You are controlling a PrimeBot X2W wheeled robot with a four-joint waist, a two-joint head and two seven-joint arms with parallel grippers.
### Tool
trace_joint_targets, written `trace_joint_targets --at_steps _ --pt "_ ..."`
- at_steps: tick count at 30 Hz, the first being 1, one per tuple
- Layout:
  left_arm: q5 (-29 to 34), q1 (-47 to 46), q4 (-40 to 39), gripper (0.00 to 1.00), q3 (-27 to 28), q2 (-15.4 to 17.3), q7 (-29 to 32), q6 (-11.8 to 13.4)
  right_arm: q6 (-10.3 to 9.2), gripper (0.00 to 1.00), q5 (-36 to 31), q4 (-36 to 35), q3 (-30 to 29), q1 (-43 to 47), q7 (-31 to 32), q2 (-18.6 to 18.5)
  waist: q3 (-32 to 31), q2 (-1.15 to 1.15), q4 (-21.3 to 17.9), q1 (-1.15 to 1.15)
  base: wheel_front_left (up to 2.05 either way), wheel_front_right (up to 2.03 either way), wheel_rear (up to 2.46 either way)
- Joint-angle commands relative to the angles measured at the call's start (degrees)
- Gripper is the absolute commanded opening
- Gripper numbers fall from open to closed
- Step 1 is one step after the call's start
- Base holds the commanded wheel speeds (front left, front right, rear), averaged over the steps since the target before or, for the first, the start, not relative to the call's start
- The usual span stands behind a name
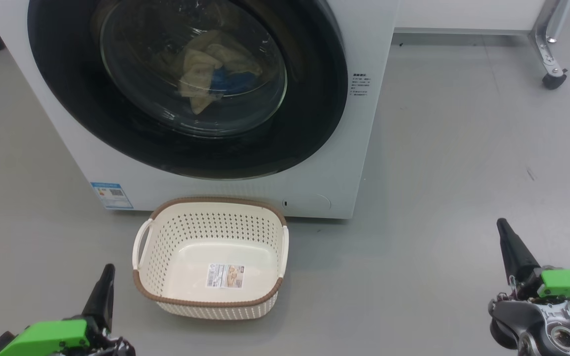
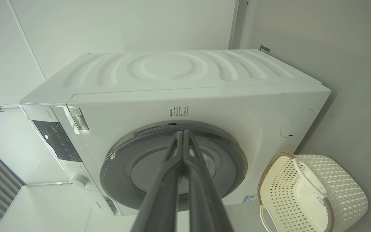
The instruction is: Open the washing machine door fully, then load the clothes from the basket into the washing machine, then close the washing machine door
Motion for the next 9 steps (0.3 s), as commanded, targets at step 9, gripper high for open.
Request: trace_joint_targets --at_steps 9 --pt "-0.29 -2.40 -2.09 0.00 2.04 0.50 0.31 -0.03 -0.14 0.00 0.45 -2.19 0.89 -1.90 0.33 -0.94 0.00 0.00 0.00 0.00 0.00 0.00 0.00"
